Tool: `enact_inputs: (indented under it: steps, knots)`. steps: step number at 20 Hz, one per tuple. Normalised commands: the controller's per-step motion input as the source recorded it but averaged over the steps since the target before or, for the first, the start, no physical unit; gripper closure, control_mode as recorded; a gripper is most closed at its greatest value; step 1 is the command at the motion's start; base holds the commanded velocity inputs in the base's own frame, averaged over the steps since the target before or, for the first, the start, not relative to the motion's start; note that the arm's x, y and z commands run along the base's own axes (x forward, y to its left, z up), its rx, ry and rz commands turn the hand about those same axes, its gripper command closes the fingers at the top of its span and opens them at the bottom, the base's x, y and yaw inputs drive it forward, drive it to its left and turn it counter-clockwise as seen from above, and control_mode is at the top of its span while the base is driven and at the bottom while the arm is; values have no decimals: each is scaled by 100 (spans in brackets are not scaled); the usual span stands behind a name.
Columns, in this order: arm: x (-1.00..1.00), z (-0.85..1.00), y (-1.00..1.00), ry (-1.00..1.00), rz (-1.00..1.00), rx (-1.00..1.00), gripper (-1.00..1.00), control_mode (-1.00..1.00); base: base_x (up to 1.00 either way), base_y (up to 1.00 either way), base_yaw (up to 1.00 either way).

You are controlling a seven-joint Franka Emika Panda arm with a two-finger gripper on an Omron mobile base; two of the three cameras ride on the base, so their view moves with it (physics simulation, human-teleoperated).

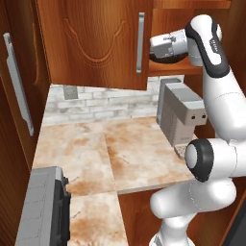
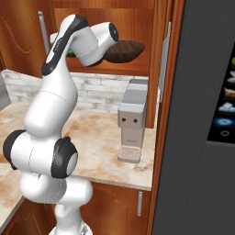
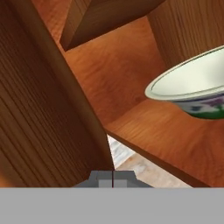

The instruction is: Move the bowls from the cabinet to the plates on the dining table.

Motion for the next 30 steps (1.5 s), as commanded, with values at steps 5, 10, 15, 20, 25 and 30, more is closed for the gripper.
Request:
enact_inputs:
  steps: [5, 10, 15, 20, 25, 30]
  knots:
    - [-31, -1, 61, -2, 5, -5, 100, -100, 0, 0, 0]
    - [-37, -2, 64, -5, 4, -7, 100, -100, 0, 0, 0]
    - [-34, -7, 66, -5, 4, -8, 100, -100, 0, 0, 0]
    - [-34, -6, 65, -4, 4, -7, 100, -100, 0, 0, 0]
    - [-34, -3, 67, -4, 4, -6, 100, -100, 0, 0, 0]
    - [-34, -9, 75, -5, 5, -8, 100, -100, 0, 0, 0]
